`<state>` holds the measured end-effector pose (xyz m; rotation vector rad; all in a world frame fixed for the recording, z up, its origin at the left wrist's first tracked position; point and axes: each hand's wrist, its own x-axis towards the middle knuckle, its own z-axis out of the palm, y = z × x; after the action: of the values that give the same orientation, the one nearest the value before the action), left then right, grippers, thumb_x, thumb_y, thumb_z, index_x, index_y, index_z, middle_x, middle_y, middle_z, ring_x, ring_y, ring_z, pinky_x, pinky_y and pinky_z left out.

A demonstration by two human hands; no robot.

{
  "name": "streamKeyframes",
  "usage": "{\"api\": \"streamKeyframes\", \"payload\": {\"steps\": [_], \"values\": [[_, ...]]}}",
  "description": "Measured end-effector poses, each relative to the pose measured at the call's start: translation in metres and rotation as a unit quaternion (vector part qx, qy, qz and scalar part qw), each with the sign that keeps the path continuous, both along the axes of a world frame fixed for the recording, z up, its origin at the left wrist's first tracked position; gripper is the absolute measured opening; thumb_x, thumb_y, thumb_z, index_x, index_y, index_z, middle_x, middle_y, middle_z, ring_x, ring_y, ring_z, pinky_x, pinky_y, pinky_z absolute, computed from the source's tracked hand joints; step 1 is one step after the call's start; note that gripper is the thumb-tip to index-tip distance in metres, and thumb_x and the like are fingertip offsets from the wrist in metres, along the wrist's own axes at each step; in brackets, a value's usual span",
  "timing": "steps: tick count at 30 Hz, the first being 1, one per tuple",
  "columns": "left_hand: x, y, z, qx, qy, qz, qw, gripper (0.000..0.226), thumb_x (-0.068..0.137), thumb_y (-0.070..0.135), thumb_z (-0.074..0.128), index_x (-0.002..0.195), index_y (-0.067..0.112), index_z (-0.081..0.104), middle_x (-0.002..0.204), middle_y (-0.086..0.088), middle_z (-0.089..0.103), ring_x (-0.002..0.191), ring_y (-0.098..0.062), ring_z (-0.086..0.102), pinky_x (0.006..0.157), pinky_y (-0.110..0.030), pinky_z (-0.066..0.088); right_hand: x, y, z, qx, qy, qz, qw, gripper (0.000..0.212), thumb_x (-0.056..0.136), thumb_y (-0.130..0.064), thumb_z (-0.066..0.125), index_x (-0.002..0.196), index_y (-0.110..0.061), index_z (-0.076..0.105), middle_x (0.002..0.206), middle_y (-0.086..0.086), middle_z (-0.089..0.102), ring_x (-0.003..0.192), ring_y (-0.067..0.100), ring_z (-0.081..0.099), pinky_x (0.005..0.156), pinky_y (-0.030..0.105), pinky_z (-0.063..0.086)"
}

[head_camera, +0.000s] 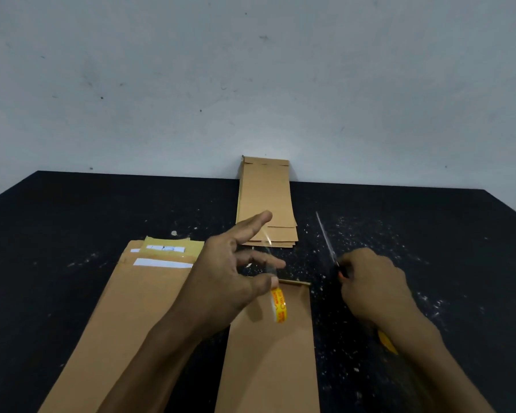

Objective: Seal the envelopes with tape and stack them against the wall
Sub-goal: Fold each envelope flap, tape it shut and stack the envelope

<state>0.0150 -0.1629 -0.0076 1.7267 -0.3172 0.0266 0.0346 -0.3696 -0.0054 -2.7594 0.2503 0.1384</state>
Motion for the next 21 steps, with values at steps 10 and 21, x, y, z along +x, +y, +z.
{"api": "streamKeyframes", "payload": {"steps": [10,21], "values": [[0.006,0.034,0.028,-0.052,-0.041,0.022,0.998,0.086,0.074,-0.019,0.069,0.145,0.024,0.044,0.149,0.017,0.044,0.102,-0.018,0.072,0.076,-0.030,0.061,-0.021,0.005,0.020,0.519,-0.020,0.131,0.845,0.037,0.062,-0.022,0.081,0.096,-0.010,0.076,0.067,0.022,0.067,0.050,0.017,0.060,0.041,0.013,0.039],[0.012,0.071,0.057,0.085,0.010,-0.081,0.993,0.087,0.073,-0.020,0.072,0.144,0.024,0.047,0.143,0.018,0.053,0.096,-0.020,0.073,0.080,-0.022,0.058,-0.018,0.005,0.014,0.474,0.129,0.246,0.836,0.031,0.061,-0.006,0.087,0.092,-0.008,0.082,0.077,0.021,0.074,0.049,0.013,0.064,0.046,0.021,0.053]]}}
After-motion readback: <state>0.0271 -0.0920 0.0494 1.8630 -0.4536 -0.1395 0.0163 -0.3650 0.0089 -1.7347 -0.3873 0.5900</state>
